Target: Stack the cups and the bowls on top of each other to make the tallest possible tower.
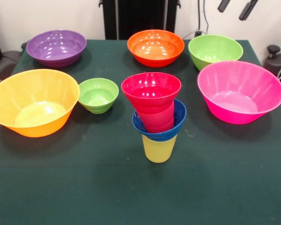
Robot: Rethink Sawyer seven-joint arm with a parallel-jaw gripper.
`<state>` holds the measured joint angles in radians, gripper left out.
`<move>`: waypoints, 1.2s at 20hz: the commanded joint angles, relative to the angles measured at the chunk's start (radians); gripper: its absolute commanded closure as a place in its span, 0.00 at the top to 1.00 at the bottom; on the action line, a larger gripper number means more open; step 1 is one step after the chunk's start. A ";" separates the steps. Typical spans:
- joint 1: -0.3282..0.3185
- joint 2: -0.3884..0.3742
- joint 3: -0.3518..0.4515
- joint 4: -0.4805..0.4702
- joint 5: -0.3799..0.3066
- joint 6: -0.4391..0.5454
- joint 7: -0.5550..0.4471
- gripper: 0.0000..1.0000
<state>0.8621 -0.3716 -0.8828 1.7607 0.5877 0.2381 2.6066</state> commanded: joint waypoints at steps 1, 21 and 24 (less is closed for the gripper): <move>0.029 0.084 0.181 0.072 0.034 -0.059 0.239 1.00; 0.171 0.238 0.247 0.065 0.166 -0.111 0.300 1.00; 0.190 0.253 0.259 0.067 0.183 -0.118 0.301 1.00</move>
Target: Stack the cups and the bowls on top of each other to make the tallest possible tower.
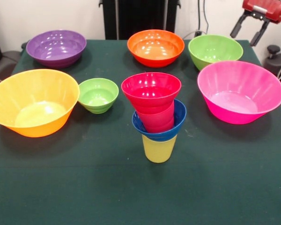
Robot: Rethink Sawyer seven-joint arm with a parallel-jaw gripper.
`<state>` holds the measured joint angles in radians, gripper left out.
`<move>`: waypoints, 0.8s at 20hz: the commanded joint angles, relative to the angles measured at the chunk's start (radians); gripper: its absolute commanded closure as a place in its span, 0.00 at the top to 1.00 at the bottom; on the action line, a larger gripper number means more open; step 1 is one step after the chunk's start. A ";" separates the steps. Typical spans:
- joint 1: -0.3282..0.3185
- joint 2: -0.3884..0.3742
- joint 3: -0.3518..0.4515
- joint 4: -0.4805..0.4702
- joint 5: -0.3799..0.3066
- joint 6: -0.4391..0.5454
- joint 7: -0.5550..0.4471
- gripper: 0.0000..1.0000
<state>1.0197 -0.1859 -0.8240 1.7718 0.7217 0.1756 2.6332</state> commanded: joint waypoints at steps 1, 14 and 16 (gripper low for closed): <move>0.037 0.072 0.210 0.058 0.055 -0.067 0.276 1.00; 0.005 0.078 0.279 0.067 0.042 -0.130 0.182 1.00; -0.003 0.076 0.281 0.071 0.025 -0.119 0.158 1.00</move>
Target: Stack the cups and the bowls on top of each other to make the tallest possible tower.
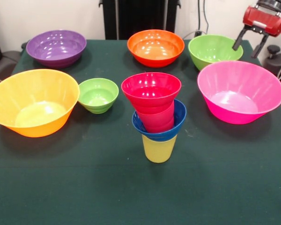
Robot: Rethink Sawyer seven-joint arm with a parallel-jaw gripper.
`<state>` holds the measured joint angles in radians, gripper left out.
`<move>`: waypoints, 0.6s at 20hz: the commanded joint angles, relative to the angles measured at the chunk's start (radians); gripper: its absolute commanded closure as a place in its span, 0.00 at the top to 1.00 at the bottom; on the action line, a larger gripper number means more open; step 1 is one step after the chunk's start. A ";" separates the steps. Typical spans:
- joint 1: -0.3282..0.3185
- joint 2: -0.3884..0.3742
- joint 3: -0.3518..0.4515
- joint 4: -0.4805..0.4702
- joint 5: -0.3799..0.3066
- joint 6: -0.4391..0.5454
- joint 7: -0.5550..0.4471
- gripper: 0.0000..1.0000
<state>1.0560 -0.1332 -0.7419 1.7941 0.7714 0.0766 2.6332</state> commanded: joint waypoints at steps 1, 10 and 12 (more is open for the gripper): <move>-0.047 0.015 0.205 0.057 -0.037 -0.016 0.144 1.00; -0.102 -0.030 0.261 0.087 -0.108 -0.009 0.063 1.00; -0.128 -0.034 0.290 0.078 -0.128 -0.025 0.055 1.00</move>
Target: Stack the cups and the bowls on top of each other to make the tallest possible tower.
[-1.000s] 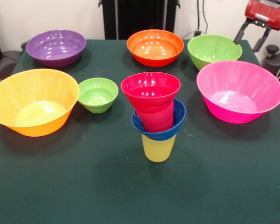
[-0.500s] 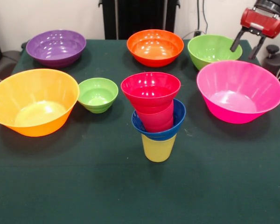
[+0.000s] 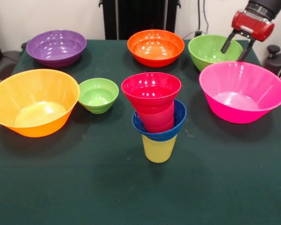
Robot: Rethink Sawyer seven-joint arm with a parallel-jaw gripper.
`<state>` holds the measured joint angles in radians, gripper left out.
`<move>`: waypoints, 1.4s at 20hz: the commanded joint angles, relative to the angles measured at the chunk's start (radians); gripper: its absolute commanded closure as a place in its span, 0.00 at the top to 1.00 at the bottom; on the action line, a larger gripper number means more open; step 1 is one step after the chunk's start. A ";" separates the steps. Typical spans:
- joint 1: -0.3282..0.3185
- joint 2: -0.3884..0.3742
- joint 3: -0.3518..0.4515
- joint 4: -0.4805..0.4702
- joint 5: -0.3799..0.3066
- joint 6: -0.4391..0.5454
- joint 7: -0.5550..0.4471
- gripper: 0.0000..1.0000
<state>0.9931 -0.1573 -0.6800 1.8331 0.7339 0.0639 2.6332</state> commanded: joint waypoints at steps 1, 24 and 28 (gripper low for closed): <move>-0.083 -0.010 0.251 0.031 -0.101 -0.025 0.050 1.00; -0.144 -0.206 0.325 0.045 -0.182 0.023 0.089 1.00; -0.142 -0.207 0.328 0.042 -0.175 0.053 0.090 1.00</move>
<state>0.8765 -0.3417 -0.5026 1.8416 0.6042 0.0395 2.6332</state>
